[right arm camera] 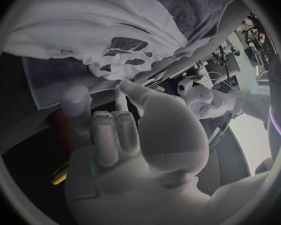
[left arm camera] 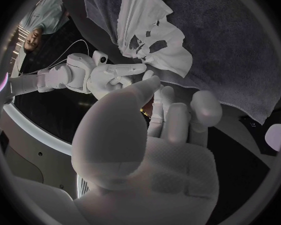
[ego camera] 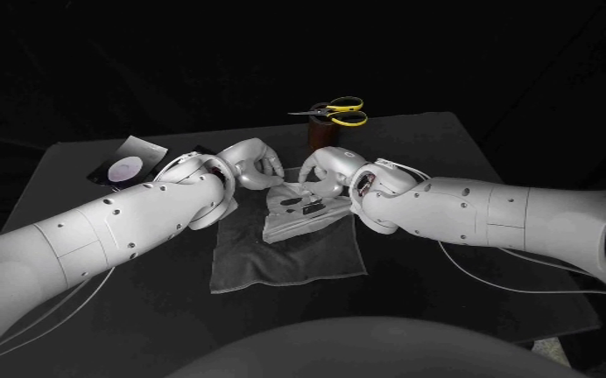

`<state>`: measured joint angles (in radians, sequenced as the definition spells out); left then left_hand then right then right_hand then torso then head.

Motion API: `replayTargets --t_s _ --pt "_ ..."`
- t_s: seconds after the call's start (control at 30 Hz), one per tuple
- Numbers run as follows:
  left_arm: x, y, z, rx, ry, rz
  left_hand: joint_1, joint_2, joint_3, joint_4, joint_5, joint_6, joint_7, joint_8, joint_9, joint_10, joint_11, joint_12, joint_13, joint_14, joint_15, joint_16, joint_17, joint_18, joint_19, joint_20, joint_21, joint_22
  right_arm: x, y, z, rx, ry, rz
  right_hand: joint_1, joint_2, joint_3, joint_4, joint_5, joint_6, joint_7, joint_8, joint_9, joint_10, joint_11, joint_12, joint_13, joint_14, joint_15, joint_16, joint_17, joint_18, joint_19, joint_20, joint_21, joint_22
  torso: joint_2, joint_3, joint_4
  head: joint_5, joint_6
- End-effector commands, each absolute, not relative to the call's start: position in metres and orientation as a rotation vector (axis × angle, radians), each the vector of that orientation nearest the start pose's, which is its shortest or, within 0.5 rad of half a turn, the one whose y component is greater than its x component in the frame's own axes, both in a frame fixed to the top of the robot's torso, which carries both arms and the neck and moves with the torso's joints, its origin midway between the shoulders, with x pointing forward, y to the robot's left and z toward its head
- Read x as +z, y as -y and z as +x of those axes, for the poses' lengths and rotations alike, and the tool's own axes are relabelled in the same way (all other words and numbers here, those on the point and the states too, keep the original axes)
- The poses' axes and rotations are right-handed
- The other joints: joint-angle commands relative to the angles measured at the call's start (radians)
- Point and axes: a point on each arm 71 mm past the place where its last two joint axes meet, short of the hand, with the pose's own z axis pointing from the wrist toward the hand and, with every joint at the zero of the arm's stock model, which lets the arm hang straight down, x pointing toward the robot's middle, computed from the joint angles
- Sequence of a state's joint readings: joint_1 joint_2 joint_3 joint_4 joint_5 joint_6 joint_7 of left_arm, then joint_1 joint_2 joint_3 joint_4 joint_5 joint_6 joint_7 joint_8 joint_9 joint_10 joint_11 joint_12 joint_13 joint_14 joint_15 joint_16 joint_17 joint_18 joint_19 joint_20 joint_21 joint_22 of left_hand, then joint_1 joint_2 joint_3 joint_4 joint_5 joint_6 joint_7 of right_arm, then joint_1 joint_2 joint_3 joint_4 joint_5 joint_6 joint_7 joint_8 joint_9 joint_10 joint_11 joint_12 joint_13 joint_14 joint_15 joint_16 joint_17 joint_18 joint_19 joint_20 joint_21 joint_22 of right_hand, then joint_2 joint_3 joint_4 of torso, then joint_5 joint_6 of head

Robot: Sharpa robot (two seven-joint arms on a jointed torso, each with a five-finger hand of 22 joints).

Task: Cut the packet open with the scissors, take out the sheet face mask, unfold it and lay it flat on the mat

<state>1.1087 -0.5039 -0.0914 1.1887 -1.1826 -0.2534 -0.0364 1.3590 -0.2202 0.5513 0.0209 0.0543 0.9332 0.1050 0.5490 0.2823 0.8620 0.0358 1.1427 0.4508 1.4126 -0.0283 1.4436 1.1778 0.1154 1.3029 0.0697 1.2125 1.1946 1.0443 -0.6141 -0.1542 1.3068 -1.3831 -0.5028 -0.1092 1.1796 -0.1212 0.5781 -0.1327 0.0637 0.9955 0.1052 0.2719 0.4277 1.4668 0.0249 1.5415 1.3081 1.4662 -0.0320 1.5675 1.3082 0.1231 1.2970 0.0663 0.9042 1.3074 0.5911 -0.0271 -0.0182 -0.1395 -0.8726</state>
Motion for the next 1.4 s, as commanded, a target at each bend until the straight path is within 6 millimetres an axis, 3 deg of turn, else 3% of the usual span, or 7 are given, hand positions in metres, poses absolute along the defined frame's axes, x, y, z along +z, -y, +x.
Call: replayTargets --t_s 0.03,0.17,0.3,0.5,1.4 --pt "-0.272 -0.114 0.502 -0.805 -1.905 0.002 -0.002 -0.005 -0.012 0.002 -0.005 0.004 -0.005 0.014 0.014 -0.003 -0.006 0.023 0.013 0.016 -0.002 0.014 0.033 -0.013 0.014 0.001 0.016 0.016 -0.304 0.145 0.466 0.657 -1.774 -0.152 0.0 -0.01 -0.004 -0.004 -0.007 0.004 0.005 -0.007 -0.003 0.1 0.001 0.007 0.249 0.105 -0.005 0.003 0.263 0.002 0.007 0.0 0.005 0.051 0.005 -0.0034 0.0015 0.003 0.0" --pt "-0.274 -0.114 0.5 -0.799 -1.918 0.014 -0.004 -0.01 -0.028 0.007 -0.005 0.006 -0.011 0.034 0.036 -0.004 -0.011 0.053 0.028 0.045 -0.007 0.041 0.101 -0.02 0.033 -0.003 0.044 0.044 -0.305 0.142 0.465 0.654 -1.789 -0.17 -0.002 -0.012 -0.007 -0.005 -0.008 0.004 0.006 -0.011 -0.005 0.1 0.003 0.008 0.25 0.105 -0.004 0.003 0.263 0.003 0.005 0.0 0.002 0.051 0.005 -0.0037 0.0031 0.003 0.0" --pt "-0.275 -0.115 0.498 -0.788 -1.933 0.025 -0.006 -0.016 -0.039 0.01 -0.005 0.003 -0.014 0.043 0.047 -0.006 -0.014 0.065 0.035 0.054 -0.009 0.05 0.123 -0.022 0.038 -0.005 0.053 0.052 -0.306 0.141 0.463 0.654 -1.809 -0.184 -0.005 -0.016 -0.013 -0.006 -0.008 0.004 0.008 -0.017 -0.008 0.1 0.004 0.009 0.25 0.105 -0.002 0.003 0.263 0.003 0.004 0.001 -0.001 0.05 0.004 -0.0035 0.002 0.005 0.0" --pt "-0.277 -0.117 0.496 -0.767 -1.957 0.04 0.013 -0.006 -0.033 0.006 -0.004 0.007 -0.018 0.056 0.062 -0.007 -0.018 0.081 0.043 0.071 -0.013 0.065 0.165 -0.027 0.052 -0.008 0.074 0.073 -0.307 0.144 0.462 0.647 -1.82 -0.186 -0.009 -0.019 -0.02 -0.006 -0.007 0.005 0.009 -0.023 -0.012 0.101 0.006 0.013 0.253 0.105 -0.001 0.003 0.263 0.002 0.005 0.002 0.003 0.052 0.003 -0.003 0.0014 0.009 0.0" --pt "-0.289 -0.117 0.494 -0.698 -2.039 0.069 0.021 -0.002 -0.023 0.005 -0.004 -0.006 -0.014 0.051 0.066 -0.013 -0.017 0.085 0.046 0.084 -0.012 0.077 0.199 -0.029 0.057 -0.01 0.084 0.083 -0.306 0.154 0.466 0.622 -1.789 -0.153 -0.011 -0.015 -0.032 -0.006 -0.003 -0.007 0.017 -0.048 -0.024 0.099 0.012 0.007 0.249 0.105 0.004 0.003 0.263 0.003 0.002 0.007 -0.001 0.053 0.005 -0.0034 0.0014 0.011 0.0"
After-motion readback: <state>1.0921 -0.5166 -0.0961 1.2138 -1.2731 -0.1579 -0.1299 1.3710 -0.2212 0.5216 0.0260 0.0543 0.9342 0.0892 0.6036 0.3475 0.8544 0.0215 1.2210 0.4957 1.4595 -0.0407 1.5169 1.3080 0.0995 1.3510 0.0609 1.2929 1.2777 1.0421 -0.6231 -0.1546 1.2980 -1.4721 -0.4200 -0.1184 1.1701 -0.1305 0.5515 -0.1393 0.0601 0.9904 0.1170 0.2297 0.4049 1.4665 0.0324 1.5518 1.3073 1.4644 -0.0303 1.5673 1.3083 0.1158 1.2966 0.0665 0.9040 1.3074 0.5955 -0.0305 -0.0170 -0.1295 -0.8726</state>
